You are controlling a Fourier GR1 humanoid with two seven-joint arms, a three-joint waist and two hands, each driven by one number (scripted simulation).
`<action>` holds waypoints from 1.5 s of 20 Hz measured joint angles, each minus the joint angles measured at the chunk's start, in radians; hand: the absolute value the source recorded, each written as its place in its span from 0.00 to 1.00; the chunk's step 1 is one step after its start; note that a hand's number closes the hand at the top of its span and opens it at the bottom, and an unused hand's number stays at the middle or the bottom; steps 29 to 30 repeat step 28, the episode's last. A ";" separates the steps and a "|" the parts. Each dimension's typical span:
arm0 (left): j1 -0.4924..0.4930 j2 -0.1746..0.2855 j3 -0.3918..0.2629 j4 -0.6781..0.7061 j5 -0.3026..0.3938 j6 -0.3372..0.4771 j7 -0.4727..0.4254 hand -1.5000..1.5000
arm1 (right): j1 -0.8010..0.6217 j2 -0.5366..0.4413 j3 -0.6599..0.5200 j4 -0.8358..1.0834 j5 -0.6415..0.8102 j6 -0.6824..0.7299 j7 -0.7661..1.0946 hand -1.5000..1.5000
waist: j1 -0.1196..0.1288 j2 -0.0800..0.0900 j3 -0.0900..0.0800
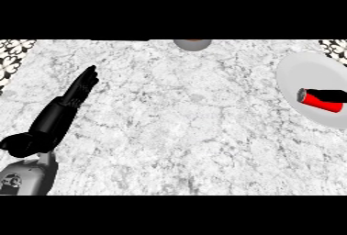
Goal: Pick the can from the placemat and place it in the plate
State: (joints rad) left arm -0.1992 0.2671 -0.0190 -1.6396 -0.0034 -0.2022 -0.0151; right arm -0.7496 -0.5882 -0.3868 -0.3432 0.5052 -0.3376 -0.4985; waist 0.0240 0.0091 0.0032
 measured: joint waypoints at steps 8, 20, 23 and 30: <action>0.008 -0.014 -0.005 -0.013 -0.017 0.015 0.019 0.50 | 0.011 -0.058 -0.181 0.033 -0.236 0.328 -0.092 0.00 | -0.016 -0.005 -0.001; 0.014 -0.005 0.035 0.003 -0.007 -0.019 -0.004 0.50 | 0.179 -0.265 -0.262 0.072 -0.371 0.711 -0.211 0.00 | -0.016 -0.004 -0.001; 0.029 -0.003 0.043 -0.011 -0.004 -0.031 -0.004 0.50 | 0.211 -0.301 -0.264 0.076 -0.385 0.736 -0.212 0.00 | -0.014 -0.005 -0.001; 0.043 -0.030 0.022 -0.013 -0.037 -0.018 -0.019 0.50 | 0.256 -0.342 -0.250 0.079 -0.389 0.767 -0.226 0.00 | -0.012 -0.004 -0.001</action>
